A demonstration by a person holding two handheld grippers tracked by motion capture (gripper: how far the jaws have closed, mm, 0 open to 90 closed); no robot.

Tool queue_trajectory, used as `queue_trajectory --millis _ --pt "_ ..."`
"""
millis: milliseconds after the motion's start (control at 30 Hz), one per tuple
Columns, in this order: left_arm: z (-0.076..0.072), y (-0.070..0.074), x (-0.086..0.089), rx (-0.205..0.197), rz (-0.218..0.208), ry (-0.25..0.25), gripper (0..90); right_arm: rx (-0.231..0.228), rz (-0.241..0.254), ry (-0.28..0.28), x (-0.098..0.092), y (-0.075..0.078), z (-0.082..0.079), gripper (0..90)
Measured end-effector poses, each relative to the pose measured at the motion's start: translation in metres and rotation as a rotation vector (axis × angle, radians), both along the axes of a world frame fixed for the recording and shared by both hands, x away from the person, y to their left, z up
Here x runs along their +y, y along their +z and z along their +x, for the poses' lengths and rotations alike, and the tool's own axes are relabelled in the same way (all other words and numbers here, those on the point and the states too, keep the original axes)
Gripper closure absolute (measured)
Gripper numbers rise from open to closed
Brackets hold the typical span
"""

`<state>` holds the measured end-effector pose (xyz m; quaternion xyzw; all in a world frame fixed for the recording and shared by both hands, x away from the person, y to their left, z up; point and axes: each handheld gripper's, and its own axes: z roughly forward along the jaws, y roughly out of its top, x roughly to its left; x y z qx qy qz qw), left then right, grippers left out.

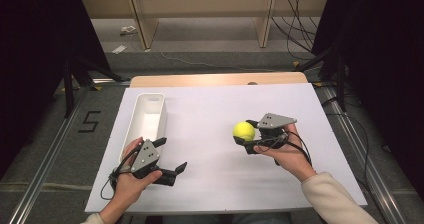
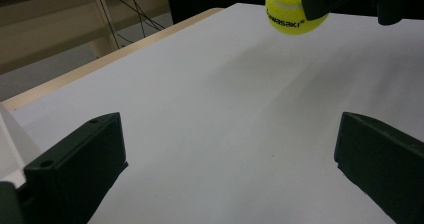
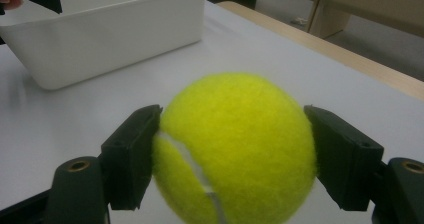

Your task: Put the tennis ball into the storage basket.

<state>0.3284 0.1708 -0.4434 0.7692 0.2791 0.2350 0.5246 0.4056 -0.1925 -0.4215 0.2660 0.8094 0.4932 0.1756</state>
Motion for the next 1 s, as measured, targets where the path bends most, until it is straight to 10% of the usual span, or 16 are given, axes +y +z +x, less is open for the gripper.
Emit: queue_trajectory --millis 1000 --pt "0.000 0.001 0.000 -0.003 0.000 -0.004 0.0 -0.003 0.015 0.010 0.015 0.003 0.006 26.6"
